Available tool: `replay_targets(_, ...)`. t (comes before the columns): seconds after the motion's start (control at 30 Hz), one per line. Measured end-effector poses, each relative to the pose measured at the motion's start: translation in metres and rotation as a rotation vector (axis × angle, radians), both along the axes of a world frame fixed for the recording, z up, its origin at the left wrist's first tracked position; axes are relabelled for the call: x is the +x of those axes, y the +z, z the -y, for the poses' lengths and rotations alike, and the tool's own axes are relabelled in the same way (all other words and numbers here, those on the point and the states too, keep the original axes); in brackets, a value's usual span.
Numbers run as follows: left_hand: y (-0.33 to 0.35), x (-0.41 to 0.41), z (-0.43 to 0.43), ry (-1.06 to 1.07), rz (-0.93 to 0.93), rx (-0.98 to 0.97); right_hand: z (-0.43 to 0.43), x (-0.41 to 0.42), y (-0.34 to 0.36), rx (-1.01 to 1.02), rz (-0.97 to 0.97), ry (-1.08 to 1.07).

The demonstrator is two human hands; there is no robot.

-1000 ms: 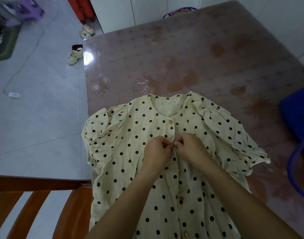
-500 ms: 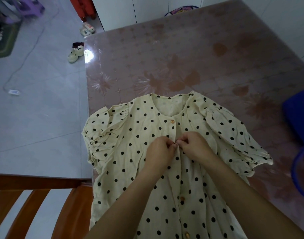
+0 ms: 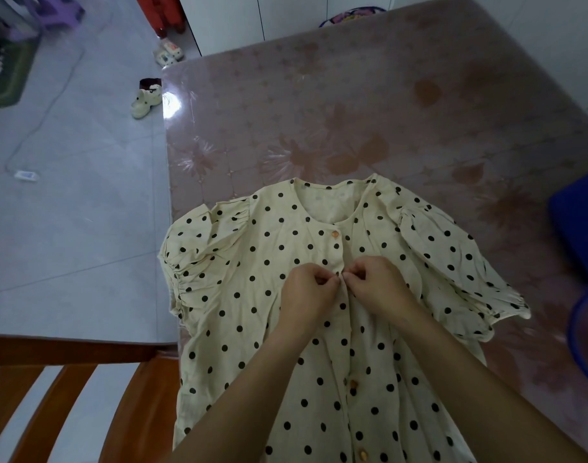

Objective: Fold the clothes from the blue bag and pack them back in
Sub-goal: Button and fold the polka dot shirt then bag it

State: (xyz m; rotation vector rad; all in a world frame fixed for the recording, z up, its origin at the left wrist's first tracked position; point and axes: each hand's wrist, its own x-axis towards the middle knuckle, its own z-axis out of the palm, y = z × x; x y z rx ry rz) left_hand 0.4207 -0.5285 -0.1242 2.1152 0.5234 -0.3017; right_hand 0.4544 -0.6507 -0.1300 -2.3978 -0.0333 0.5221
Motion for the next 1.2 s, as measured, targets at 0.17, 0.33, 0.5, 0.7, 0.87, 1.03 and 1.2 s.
replay_targets(0.17,0.000,-0.004,0.007,-0.039,0.047,0.108,0.002,-0.001,0.009,0.078,-0.070,-0.028)
replay_targets(0.33,-0.006,-0.009,0.011,-0.083,0.092,0.210,-0.002,0.001,0.012,0.030,-0.104,-0.045)
replay_targets(0.5,-0.004,-0.013,0.012,-0.189,0.191,0.337,-0.004,-0.001,0.010,0.020,-0.114,-0.085)
replay_targets(0.7,0.000,-0.009,0.011,-0.034,0.119,0.139,0.000,-0.005,0.006,0.034,-0.042,-0.046)
replay_targets(0.87,0.007,0.005,-0.004,0.103,-0.115,-0.297,0.004,-0.006,0.007,-0.034,0.100,0.134)
replay_targets(1.03,0.009,0.005,-0.010,-0.044,-0.086,-0.069,0.015,-0.012,0.008,-0.030,0.104,0.051)
replay_targets(1.2,0.014,-0.027,0.001,-0.248,-0.022,0.081,0.027,-0.035,0.018,-0.038,-0.019,0.203)
